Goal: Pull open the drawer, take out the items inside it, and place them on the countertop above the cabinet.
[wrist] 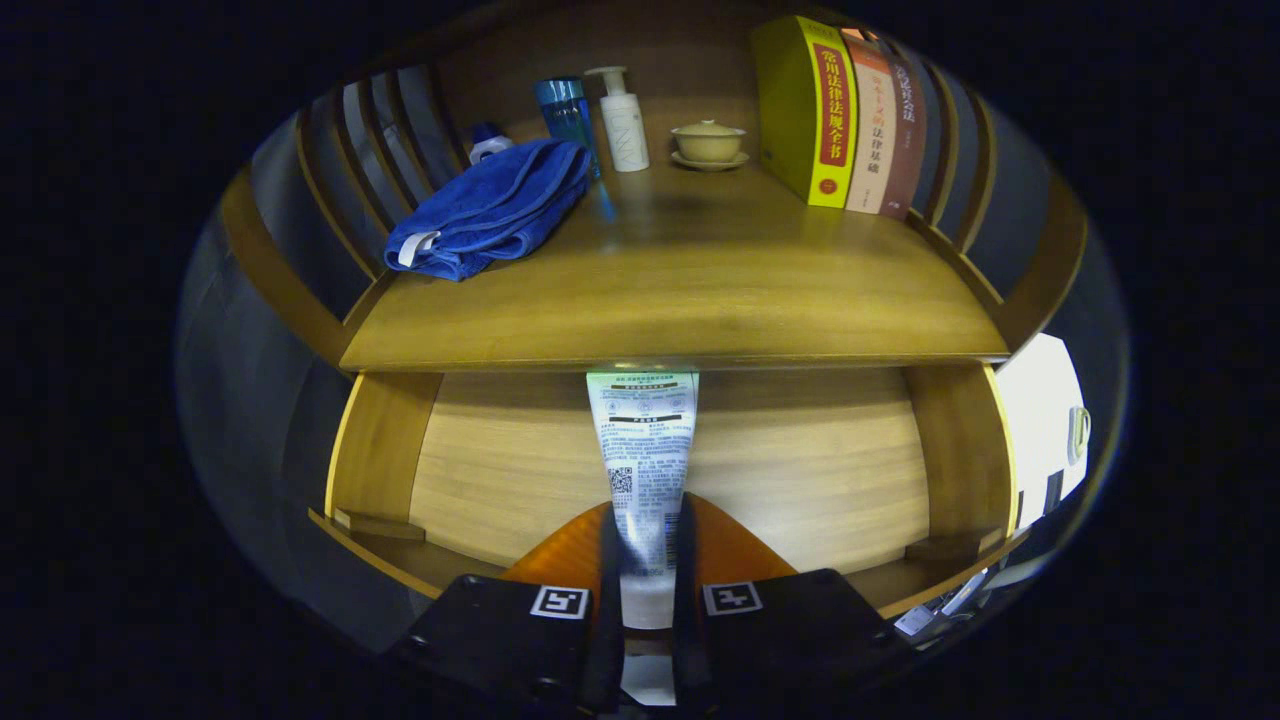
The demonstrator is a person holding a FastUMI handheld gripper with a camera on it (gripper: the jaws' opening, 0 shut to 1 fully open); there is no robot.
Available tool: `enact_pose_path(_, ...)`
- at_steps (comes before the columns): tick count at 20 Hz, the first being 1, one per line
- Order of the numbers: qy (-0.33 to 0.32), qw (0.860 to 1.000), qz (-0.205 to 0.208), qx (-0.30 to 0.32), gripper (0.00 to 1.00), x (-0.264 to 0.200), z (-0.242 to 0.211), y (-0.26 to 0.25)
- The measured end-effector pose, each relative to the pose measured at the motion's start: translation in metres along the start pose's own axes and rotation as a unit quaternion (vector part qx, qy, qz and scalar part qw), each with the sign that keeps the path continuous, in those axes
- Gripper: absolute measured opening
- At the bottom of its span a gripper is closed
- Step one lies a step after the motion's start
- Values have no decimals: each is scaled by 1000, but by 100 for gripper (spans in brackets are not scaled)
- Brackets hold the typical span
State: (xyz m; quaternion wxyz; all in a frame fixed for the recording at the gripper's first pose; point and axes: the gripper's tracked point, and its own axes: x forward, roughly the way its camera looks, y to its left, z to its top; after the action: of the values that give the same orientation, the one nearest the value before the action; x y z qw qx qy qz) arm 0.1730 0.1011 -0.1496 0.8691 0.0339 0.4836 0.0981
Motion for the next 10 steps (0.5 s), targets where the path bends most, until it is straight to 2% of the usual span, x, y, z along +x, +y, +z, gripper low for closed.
enact_pose_path(6, -97, 995, 26, -5, 28, -40, 51, 8)
enact_pose_path(10, -160, 987, -3, -8, 28, -43, 124, 3)
